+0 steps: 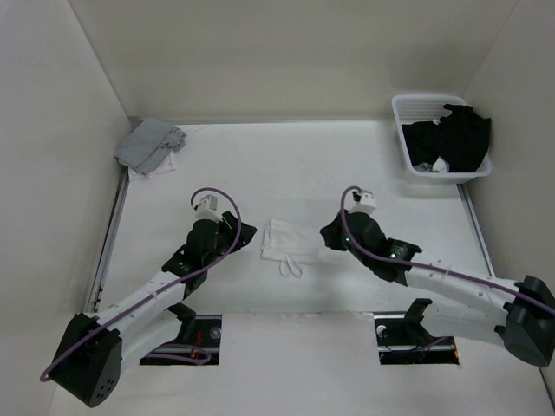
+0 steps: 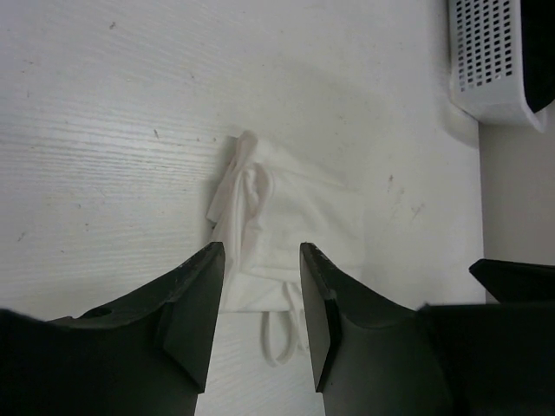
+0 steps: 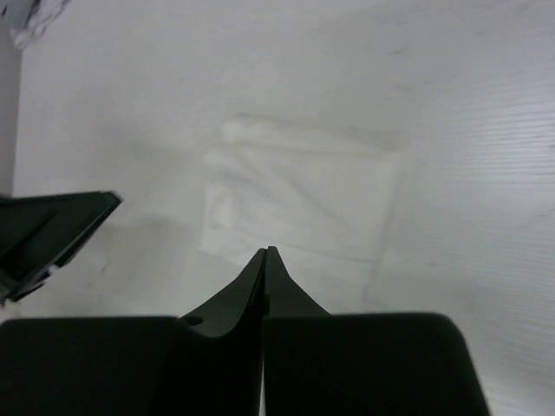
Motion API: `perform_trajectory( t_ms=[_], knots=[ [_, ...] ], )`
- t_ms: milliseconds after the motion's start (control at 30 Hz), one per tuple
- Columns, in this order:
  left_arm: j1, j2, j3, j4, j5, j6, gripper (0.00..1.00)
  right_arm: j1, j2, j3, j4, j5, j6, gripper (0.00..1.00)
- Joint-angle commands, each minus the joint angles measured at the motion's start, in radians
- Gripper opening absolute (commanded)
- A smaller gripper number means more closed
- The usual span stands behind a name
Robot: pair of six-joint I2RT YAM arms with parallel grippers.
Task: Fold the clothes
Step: Fold the tank top
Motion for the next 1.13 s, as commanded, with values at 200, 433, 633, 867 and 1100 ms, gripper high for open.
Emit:
perform_trajectory(
  t_ms=[200,433,633,867,1100],
  knots=[
    [0.091,0.08,0.096,-0.093,-0.085,0.147,0.45,-0.427,-0.096,-0.203,0.456,-0.209,-0.118,0.16],
    [0.113,0.102,0.11,-0.126,-0.11,0.139,0.48,-0.595,0.071,-0.136,0.579,-0.257,-0.133,0.64],
    [0.113,0.07,0.094,-0.14,-0.122,0.144,0.52,-0.574,0.148,-0.206,0.681,-0.214,-0.116,0.65],
    [0.09,0.088,0.109,-0.119,-0.114,0.153,0.52,-0.569,0.13,-0.214,0.69,-0.235,-0.115,0.66],
    [0.058,0.133,0.111,-0.099,-0.111,0.159,0.52,-0.569,0.143,-0.208,0.688,-0.24,-0.115,0.66]
  ],
)
